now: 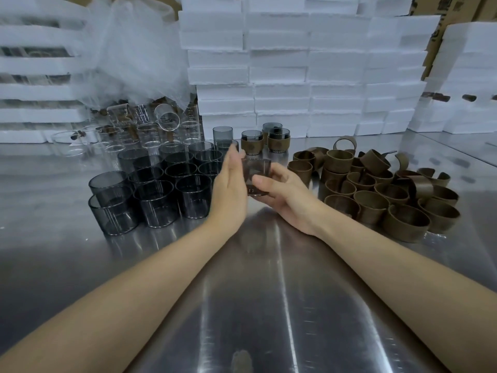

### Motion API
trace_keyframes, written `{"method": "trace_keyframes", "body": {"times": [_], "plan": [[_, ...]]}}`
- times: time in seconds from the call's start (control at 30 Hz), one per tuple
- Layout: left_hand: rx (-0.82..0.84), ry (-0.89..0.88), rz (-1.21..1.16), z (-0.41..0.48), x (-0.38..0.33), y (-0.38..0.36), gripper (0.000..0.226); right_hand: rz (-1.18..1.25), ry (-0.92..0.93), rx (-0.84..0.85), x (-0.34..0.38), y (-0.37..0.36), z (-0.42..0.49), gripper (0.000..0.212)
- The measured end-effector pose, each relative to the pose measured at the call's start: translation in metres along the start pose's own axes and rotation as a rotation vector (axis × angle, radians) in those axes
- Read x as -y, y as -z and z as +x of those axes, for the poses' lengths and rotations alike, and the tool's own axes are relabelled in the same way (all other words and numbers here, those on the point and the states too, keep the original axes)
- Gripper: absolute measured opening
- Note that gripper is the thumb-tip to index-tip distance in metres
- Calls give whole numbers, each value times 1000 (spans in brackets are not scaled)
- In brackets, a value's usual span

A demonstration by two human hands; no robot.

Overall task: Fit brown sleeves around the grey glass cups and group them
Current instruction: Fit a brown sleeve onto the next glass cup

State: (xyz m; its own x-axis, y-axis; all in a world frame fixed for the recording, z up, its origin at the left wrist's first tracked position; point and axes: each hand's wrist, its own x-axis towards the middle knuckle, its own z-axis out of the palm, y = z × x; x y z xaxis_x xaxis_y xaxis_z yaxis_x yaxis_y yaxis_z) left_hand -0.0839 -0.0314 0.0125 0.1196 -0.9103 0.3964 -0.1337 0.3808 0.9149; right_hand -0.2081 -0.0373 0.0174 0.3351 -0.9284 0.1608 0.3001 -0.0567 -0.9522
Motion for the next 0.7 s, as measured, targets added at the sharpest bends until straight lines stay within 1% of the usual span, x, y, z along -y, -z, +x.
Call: {"method": "trace_keyframes", "body": {"times": [0.03,0.1,0.17,0.23,0.3,0.37,0.43,0.5,0.57,0.63,0.7], "plan": [[-30,40,-91,2,-2,0,57,11,-28,46,1,1,0,53],[-29,137,-257,5,-6,0,57,57,-74,114,2,3,0,48],[5,197,-334,4,-7,-2,59,162,-99,149,3,4,0,54],[63,215,-326,2,-5,-6,59,298,-97,145,4,3,0,54],[128,240,-249,1,-2,-9,54,404,-49,81,4,2,1,45],[212,197,-149,1,2,-11,52,423,19,5,5,2,2,36],[278,162,-105,1,4,-11,50,412,74,-60,4,3,3,31],[334,160,-85,-1,6,-12,53,359,101,-137,5,4,5,24],[359,177,-75,-2,5,-13,56,226,120,-208,6,3,8,26],[341,189,-120,0,5,-13,57,4,135,-246,5,1,11,35],[322,188,-184,0,4,-11,49,-283,148,-262,2,-1,12,47]]}}
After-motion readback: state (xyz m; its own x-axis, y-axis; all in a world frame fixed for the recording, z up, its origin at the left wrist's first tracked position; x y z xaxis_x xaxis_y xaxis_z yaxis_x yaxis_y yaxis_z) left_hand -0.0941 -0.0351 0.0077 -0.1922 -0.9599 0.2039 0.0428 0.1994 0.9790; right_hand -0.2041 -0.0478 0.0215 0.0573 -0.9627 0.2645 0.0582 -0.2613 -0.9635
